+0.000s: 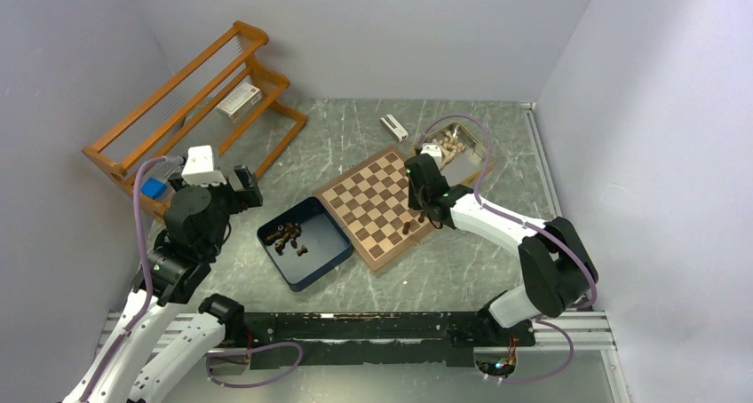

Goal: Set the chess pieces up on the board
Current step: Place the chess piece on the chessboard.

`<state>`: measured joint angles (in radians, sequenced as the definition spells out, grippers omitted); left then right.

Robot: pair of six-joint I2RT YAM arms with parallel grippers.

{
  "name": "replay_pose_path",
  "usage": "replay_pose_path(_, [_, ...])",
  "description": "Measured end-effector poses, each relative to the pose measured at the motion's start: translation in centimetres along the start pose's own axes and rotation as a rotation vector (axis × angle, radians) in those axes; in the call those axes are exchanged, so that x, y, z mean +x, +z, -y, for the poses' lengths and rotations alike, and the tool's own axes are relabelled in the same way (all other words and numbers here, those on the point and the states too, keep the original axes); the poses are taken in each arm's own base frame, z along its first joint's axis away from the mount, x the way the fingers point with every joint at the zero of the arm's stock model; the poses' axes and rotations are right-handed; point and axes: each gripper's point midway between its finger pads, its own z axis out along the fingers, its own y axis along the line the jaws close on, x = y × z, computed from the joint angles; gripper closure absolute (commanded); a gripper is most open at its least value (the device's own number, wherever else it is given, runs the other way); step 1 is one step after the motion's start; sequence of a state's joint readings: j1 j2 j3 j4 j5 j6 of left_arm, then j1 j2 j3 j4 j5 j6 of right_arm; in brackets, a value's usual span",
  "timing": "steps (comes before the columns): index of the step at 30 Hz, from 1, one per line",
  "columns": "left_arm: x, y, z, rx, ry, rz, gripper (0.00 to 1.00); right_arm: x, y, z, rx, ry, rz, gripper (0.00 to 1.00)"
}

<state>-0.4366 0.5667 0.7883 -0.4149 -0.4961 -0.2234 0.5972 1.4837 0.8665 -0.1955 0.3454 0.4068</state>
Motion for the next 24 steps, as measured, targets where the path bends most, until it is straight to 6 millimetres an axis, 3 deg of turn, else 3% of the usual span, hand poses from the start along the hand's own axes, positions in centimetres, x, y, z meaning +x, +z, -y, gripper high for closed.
replay_pose_path(24, [0.1,0.1,0.1,0.003,0.001,-0.003,0.02,1.9,0.8,0.0,-0.009,-0.002,-0.072,0.87])
